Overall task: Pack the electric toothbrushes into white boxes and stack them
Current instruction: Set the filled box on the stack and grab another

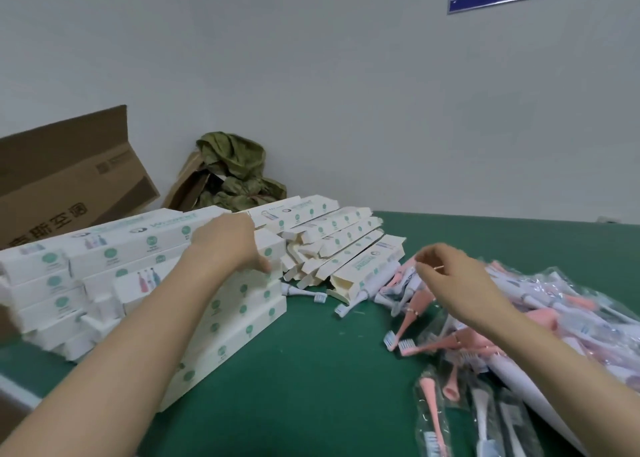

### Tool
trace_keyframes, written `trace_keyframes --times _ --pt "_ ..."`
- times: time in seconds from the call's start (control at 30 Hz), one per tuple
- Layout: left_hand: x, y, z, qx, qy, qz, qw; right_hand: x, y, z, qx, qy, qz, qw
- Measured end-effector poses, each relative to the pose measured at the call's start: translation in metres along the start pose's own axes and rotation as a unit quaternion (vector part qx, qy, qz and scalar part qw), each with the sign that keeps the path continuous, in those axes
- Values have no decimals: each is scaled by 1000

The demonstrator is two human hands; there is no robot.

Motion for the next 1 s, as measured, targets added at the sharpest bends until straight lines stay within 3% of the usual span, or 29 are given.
trace_keyframes --times 0.13,0.27,0.4,0.5,0.73,0.9,1.0 --pt "-23 -10 -8 24 -20 12 999 -20 11 -4 14 -55 -129 990" --pt "-22 -10 -12 36 10 27 999 -36 18 -5 8 -93 -188 978" --pt "-15 38 -10 -76 120 -28 989 -37 17 -5 10 -94 -194 977" --pt "-34 87 4 -144 120 -79 979 -38 19 -6 10 -97 -193 976" --pt "-91 120 51 -119 11 -41 992 -31 24 -2 8 -94 -214 972" --pt "-83 125 50 -142 80 -44 986 -28 27 5 13 -83 -210 974" --pt "-64 117 34 -133 140 -110 975 -26 28 7 11 -65 -189 980"
Point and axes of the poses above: each hand's wrist, its own z-axis towards the middle knuckle, its own x-axis out of the back of the hand, y = z × x, the point moved 8 cm from there along z, towards the middle knuckle, and after that the axes turned 9 degrees about -x, right-handed, at the moved point
